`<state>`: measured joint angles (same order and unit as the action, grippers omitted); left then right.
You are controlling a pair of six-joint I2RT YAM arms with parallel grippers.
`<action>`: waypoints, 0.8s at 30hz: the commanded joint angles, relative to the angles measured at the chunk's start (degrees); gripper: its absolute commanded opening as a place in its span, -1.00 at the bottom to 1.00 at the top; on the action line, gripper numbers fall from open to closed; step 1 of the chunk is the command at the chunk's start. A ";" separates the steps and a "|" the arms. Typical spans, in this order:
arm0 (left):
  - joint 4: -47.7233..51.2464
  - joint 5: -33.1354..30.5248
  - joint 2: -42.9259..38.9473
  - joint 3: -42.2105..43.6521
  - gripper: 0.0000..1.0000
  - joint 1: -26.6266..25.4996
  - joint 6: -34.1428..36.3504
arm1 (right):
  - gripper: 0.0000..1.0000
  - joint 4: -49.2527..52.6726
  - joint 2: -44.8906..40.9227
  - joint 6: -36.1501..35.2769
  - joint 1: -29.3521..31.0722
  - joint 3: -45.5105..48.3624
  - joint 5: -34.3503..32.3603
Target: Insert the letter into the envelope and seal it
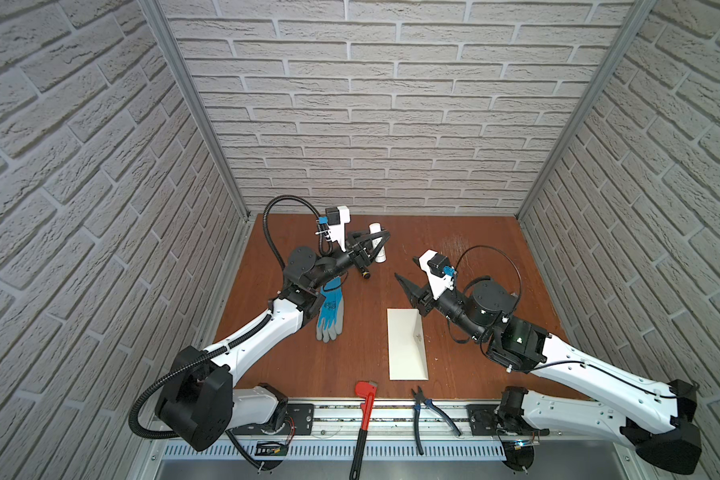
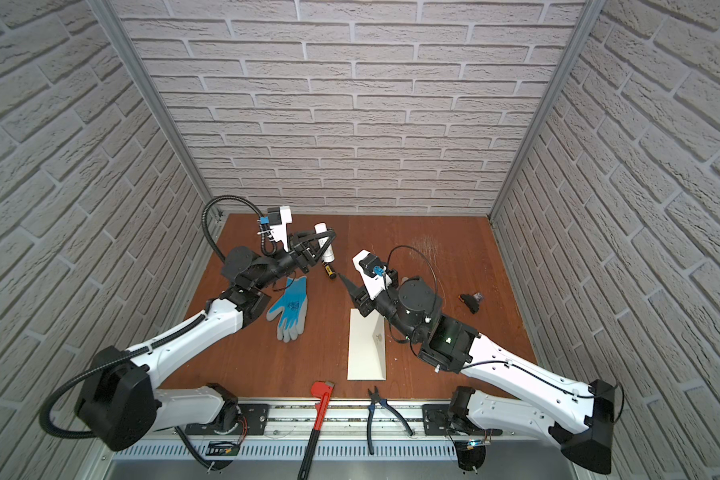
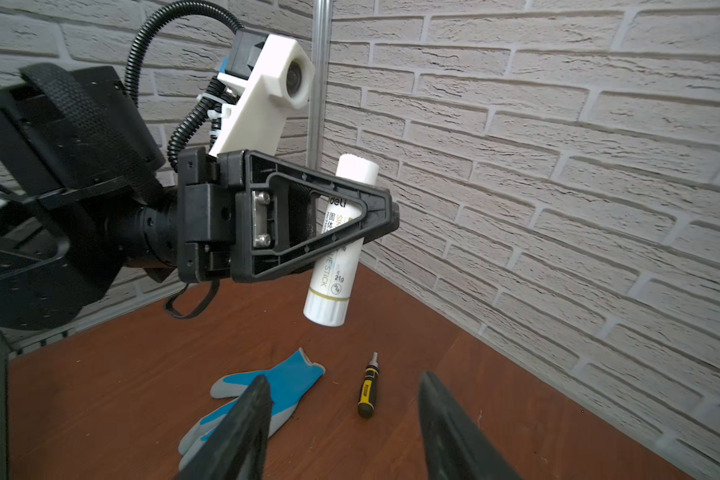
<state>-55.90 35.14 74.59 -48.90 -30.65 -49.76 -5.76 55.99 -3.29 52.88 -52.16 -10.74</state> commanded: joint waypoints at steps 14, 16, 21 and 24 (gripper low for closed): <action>-24.43 13.18 6.62 -1.28 -1.00 -0.52 -15.61 | 0.18 -7.48 4.47 10.77 -8.47 0.90 21.39; -24.43 13.38 6.61 -1.27 -1.00 -0.72 -15.46 | 0.18 -8.64 5.10 11.76 -9.18 1.01 22.20; -24.43 13.84 6.80 -1.20 -1.00 -1.42 -14.95 | 0.08 -11.36 6.76 13.83 -9.73 0.62 25.02; -24.43 13.82 7.00 -1.45 -1.00 -1.67 -14.84 | -0.06 -11.37 7.80 14.36 -9.82 0.22 26.70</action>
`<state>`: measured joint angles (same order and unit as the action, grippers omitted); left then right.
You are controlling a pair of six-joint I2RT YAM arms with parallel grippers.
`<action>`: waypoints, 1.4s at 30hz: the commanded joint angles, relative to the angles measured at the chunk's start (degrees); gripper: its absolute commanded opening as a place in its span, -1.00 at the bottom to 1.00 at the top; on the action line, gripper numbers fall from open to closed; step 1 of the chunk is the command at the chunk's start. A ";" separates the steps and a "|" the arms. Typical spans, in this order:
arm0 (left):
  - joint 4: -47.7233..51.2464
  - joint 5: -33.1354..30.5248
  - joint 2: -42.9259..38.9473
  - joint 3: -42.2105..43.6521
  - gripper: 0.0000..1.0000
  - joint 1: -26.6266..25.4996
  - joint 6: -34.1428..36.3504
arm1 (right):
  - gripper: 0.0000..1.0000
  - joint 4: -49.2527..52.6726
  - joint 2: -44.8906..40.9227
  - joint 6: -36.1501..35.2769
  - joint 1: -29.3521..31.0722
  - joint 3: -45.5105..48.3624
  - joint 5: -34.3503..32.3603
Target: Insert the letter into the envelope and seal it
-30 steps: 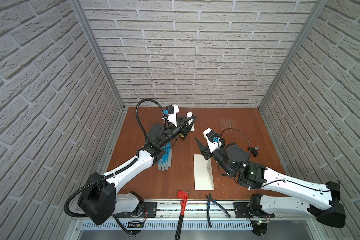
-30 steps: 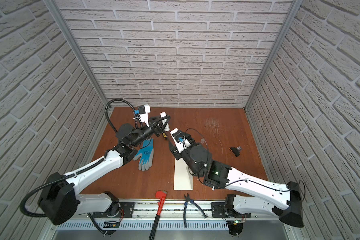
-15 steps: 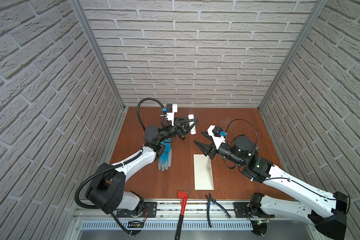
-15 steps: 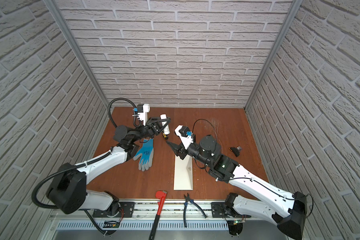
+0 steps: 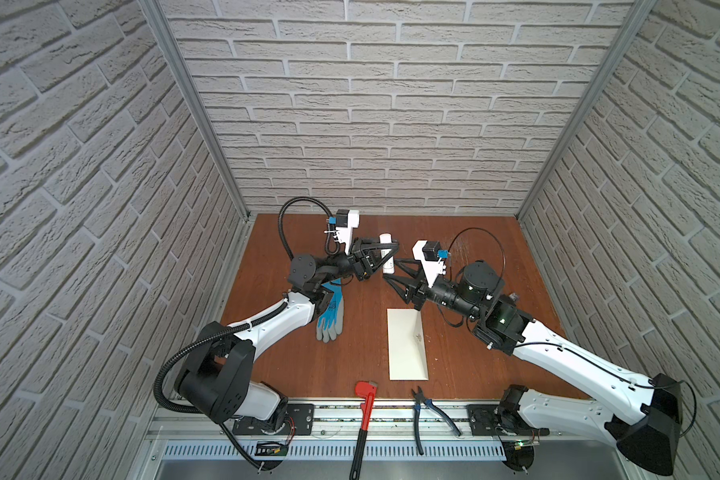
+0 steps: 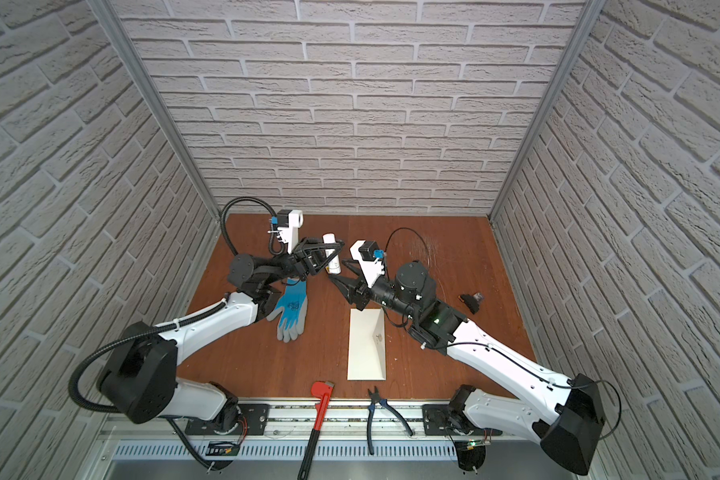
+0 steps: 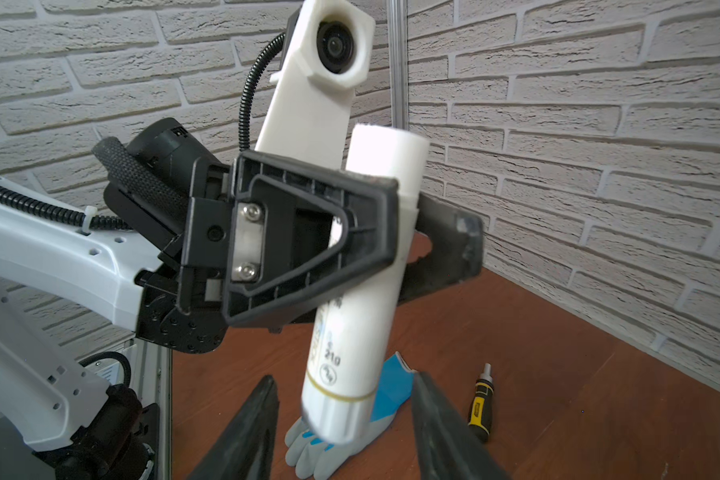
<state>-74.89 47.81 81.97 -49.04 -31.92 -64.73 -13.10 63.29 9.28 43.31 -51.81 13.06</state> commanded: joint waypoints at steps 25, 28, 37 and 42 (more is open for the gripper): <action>13.35 -13.21 -3.28 0.61 -1.00 -4.96 18.36 | -0.88 -7.39 -1.16 -0.02 3.89 0.04 -5.81; 19.94 -19.57 -4.84 0.69 -1.00 -6.53 23.35 | -0.88 -6.96 -1.85 -4.92 8.24 -0.13 -15.81; 20.96 -33.09 -4.31 2.20 -1.00 -10.20 26.69 | -0.88 -13.44 2.25 -16.70 21.28 -2.09 -47.19; 14.66 -35.92 -0.87 2.69 -1.00 -11.56 24.76 | -0.89 -23.78 8.97 -24.13 28.21 -4.16 -61.41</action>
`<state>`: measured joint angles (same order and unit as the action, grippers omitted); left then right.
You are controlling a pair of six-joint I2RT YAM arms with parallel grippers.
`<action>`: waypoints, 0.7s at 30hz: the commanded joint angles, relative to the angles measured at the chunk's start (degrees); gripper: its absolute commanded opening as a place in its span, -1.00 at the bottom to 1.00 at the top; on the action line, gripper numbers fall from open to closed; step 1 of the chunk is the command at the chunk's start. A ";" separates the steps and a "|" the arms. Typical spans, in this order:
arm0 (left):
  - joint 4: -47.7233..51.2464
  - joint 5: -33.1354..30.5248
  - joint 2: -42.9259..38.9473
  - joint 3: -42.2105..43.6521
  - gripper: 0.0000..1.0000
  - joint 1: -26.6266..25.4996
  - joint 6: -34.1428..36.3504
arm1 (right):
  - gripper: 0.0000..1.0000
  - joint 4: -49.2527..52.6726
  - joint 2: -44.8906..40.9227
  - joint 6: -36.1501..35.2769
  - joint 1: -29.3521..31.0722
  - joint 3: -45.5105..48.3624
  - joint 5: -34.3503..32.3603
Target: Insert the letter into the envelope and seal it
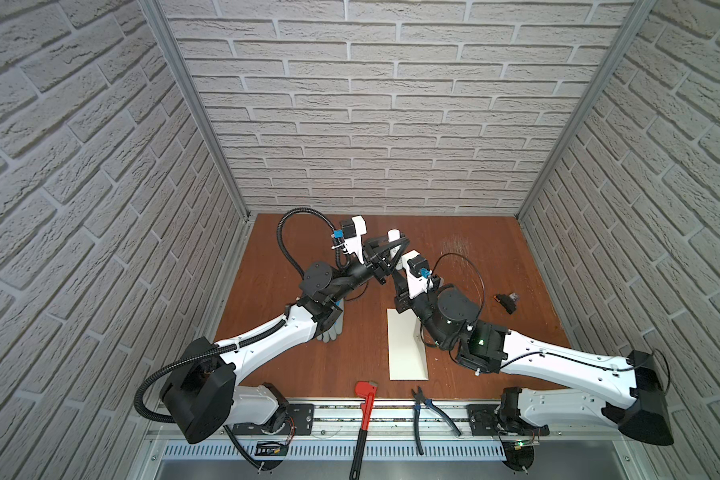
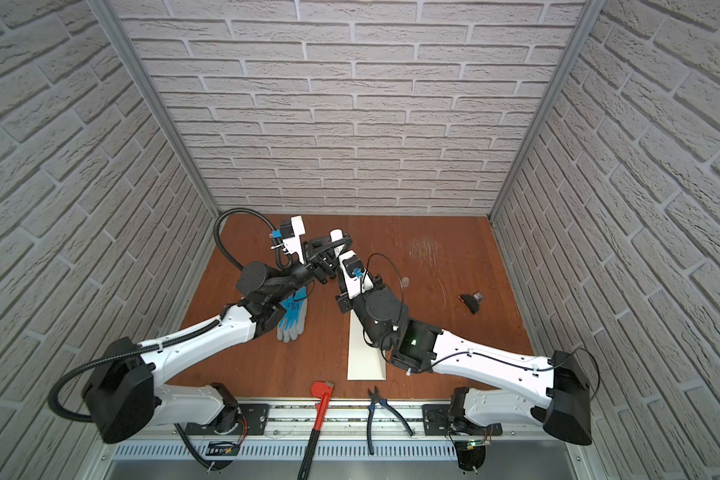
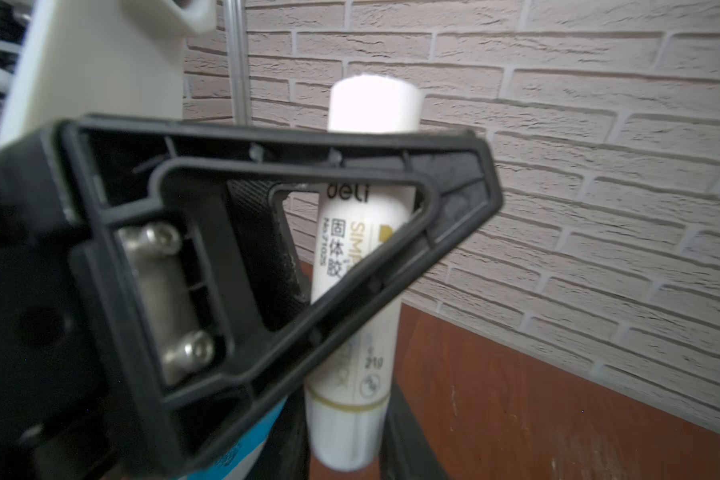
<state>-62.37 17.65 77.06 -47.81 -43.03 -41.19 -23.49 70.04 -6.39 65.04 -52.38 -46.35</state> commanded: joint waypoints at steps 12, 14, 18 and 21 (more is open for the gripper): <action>2.59 -3.03 2.57 0.31 -1.00 1.40 1.61 | -0.31 -19.00 5.03 -18.54 10.48 -0.72 -9.90; 3.51 -1.52 1.15 0.33 -1.00 2.79 1.21 | -0.16 -12.09 1.12 -12.71 8.50 1.49 -7.54; 4.22 2.97 -1.16 0.41 -1.00 6.11 -0.99 | -0.08 0.39 -6.42 -1.50 3.00 4.86 2.64; 3.14 8.72 -1.67 -0.11 -1.00 8.59 -4.28 | -0.10 7.19 -9.90 2.84 -1.82 5.16 15.10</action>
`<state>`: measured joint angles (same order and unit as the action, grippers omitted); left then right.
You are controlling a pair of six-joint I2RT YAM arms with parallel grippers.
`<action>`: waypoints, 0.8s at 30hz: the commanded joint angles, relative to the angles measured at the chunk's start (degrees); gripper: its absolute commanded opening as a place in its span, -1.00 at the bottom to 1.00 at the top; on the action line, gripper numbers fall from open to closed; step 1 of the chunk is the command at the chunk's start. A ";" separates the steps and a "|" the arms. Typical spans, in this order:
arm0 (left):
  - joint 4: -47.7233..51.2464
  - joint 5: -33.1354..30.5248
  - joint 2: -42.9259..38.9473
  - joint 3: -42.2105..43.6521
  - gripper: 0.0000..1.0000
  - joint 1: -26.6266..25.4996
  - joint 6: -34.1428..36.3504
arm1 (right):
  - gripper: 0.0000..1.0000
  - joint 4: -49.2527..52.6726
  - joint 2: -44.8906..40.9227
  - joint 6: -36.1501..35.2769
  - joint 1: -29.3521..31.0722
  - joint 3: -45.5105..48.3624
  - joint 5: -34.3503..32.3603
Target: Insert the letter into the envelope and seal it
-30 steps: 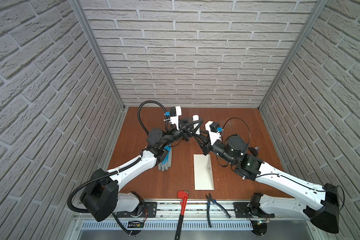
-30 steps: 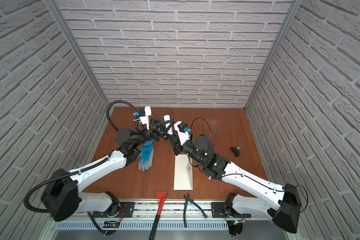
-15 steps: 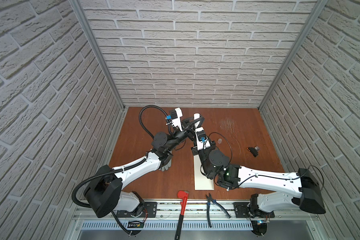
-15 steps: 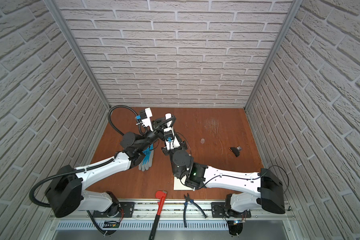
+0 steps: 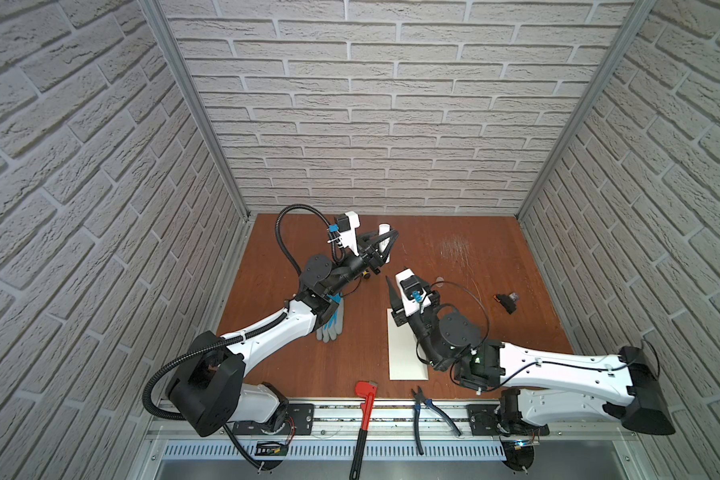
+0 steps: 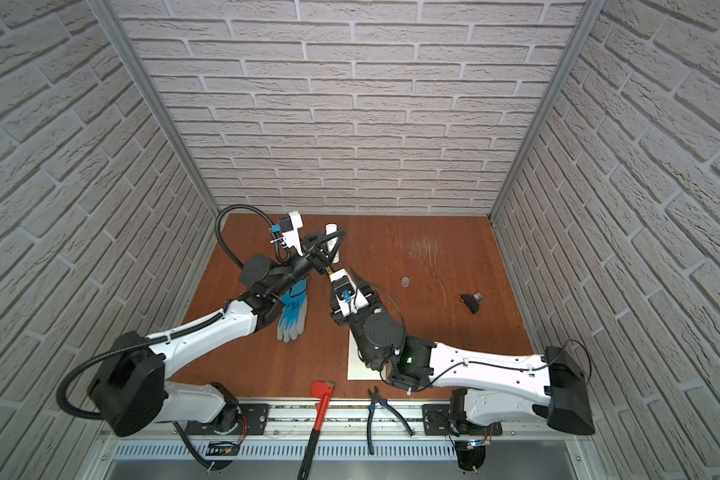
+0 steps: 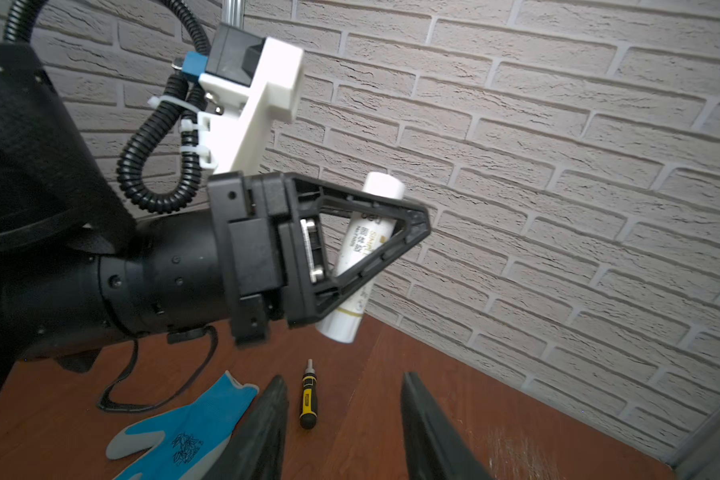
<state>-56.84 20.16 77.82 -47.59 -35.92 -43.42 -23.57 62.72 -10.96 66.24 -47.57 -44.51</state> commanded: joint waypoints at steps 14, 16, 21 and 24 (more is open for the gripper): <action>-23.49 21.02 4.97 -3.17 -1.00 2.84 -19.90 | -0.05 5.49 -2.09 23.53 -18.92 -0.19 52.58; -23.49 21.16 5.23 -3.30 -1.00 2.27 -19.61 | -0.04 3.96 -1.12 24.67 -19.46 -0.59 54.93; -23.45 21.35 5.59 -3.51 -1.00 1.65 -19.52 | -0.04 1.44 0.88 26.93 -20.95 -1.03 57.34; -23.45 21.54 5.67 -3.64 -1.00 1.39 -19.42 | -0.07 -0.73 1.31 28.07 -21.74 -0.54 57.89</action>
<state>-74.70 40.38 83.33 -49.54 -34.17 -62.74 -18.33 64.25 14.66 45.34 -47.55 10.81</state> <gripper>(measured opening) 0.270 0.467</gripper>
